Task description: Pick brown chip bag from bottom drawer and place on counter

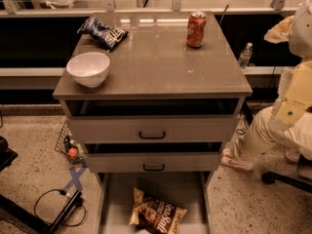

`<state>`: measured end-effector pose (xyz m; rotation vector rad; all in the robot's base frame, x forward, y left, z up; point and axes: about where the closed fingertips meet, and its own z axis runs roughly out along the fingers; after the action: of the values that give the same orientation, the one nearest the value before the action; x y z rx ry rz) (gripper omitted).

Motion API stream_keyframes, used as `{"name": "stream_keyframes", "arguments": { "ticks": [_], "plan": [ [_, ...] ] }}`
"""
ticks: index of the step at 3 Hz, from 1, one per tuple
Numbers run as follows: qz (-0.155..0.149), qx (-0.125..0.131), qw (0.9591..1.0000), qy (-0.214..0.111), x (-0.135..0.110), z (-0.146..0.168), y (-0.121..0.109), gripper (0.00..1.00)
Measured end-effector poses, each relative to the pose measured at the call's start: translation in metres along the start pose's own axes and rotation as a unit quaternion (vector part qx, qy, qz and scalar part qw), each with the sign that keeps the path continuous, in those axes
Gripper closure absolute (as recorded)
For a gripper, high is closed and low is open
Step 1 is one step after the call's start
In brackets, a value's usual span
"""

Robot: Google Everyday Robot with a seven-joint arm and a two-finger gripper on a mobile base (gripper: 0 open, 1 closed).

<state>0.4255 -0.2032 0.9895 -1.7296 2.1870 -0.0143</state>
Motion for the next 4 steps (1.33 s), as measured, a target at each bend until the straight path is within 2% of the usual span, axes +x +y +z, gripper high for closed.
{"name": "stream_keyframes", "arguments": {
  "ticks": [1,2,3,4],
  "plan": [
    [0.0,0.0,1.0,0.0,0.0,0.0,0.0,0.0],
    [0.015,0.025,0.9993,-0.022,0.003,0.005,0.001,0.0],
    [0.038,0.045,0.9972,-0.046,0.022,0.035,0.018,0.0],
    [0.065,0.038,0.9939,-0.081,0.045,0.095,0.044,0.0]
  ]
}}
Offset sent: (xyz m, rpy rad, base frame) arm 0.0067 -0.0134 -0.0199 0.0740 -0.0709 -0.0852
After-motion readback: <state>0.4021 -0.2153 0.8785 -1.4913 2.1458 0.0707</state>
